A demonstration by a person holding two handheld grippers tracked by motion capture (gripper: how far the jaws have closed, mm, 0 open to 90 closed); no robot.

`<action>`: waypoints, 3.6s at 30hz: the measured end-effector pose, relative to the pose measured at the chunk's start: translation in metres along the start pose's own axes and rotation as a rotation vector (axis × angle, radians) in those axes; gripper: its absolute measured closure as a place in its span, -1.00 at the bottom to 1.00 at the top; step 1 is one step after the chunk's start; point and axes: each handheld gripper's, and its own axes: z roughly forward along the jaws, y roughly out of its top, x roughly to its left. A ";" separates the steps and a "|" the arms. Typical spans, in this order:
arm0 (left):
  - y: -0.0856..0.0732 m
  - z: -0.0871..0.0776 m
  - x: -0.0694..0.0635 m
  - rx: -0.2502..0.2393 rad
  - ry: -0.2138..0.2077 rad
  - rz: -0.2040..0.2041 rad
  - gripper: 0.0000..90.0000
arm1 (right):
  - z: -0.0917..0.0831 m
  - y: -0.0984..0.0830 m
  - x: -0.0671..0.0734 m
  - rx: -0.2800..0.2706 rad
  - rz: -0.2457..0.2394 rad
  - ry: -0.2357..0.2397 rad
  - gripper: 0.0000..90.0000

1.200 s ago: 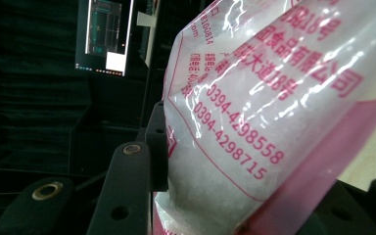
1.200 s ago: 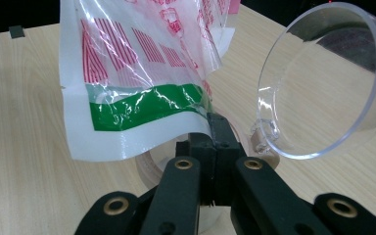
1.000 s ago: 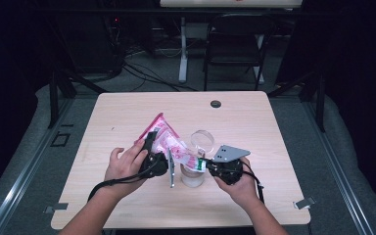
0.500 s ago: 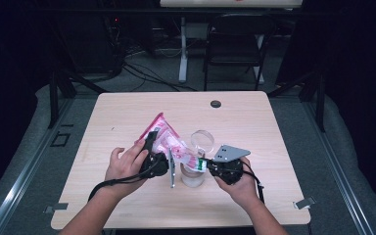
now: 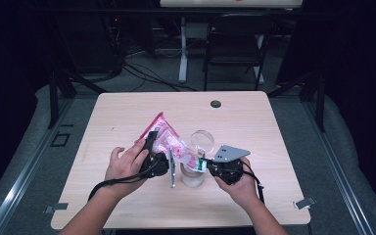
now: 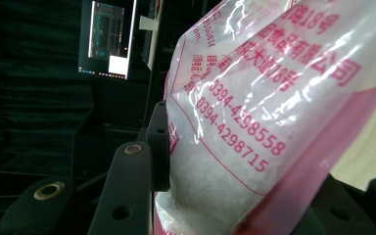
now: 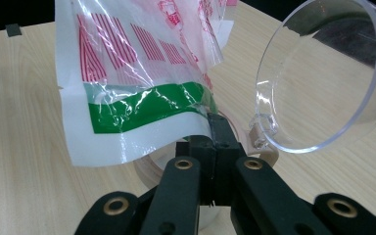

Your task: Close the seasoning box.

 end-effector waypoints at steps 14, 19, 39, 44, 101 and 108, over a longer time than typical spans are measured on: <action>0.001 0.000 0.000 -0.001 -0.002 0.007 0.44 | 0.000 0.000 0.000 0.004 -0.001 -0.001 1.00; 0.001 0.000 0.000 -0.001 -0.002 0.013 0.44 | 0.000 -0.001 0.000 0.005 -0.001 -0.002 1.00; 0.002 -0.001 0.001 0.003 -0.003 0.039 0.45 | 0.000 -0.001 0.000 0.006 -0.002 -0.003 1.00; 0.002 -0.001 0.001 0.004 0.001 0.050 0.45 | 0.000 0.000 0.001 0.005 -0.003 -0.002 1.00; 0.010 -0.004 0.000 -0.017 0.059 0.094 0.46 | -0.003 -0.002 -0.002 0.005 0.007 -0.016 1.00; 0.010 -0.004 0.000 -0.019 0.060 0.094 0.46 | -0.003 -0.002 -0.003 0.008 0.007 -0.016 1.00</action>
